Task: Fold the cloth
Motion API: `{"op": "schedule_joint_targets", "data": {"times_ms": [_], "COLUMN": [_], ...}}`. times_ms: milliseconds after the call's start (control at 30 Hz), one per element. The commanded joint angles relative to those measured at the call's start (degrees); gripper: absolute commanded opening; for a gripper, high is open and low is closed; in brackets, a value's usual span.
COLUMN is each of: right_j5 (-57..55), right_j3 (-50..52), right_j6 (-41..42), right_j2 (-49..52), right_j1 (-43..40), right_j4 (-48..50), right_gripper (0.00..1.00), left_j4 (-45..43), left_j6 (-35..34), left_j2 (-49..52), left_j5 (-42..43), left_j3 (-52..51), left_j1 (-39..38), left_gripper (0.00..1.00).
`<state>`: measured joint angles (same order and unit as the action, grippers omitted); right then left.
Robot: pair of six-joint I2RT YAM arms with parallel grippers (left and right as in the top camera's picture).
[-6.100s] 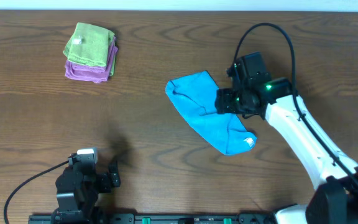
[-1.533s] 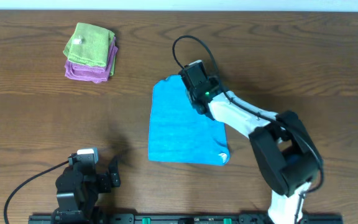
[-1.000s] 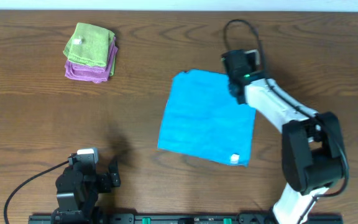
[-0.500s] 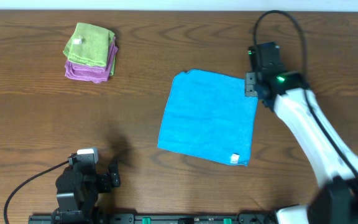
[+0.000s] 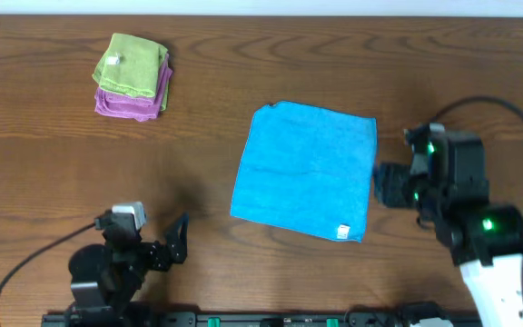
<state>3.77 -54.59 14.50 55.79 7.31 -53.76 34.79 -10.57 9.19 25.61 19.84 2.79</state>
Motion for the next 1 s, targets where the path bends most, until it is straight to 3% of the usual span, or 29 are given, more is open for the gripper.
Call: {"op": "schedule_joint_targets", "data": {"times_ms": [0, 167, 267, 367, 567, 967], "right_j5": [3.6, 3.9, 3.9, 4.2, 5.6, 9.2], "right_j3": [5.0, 10.6, 12.9, 14.1, 14.1, 14.1], "right_j6": [2.9, 5.6, 6.9, 9.2, 9.2, 9.3], "right_j2": [-4.6, -9.8, -10.6, -10.6, -10.6, -10.6], "right_j1": [-1.6, -2.1, -2.1, -2.1, -2.1, -2.1], "right_j4": [0.9, 1.9, 3.0, 5.4, 5.1, 4.2], "right_gripper": [0.70, 0.72, 0.73, 0.74, 0.75, 0.77], "left_j4": [0.0, 4.5, 10.1, 9.9, 8.2, 7.8], "left_j6": [-1.7, -2.3, -2.3, -2.7, -15.9, -16.4], "left_j2": [8.7, 28.2, 42.5, 53.9, 66.9, 88.1], "left_j5": [6.6, 11.4, 17.0, 24.1, 25.2, 25.1], "left_j3": [7.2, 21.7, 32.9, 39.2, 39.4, 39.4], "left_j1": [-0.3, -0.3, -1.7, -4.4, -5.3, -7.7], "left_gripper": [0.95, 0.95, 0.95, 0.95, 0.95, 0.95]}}
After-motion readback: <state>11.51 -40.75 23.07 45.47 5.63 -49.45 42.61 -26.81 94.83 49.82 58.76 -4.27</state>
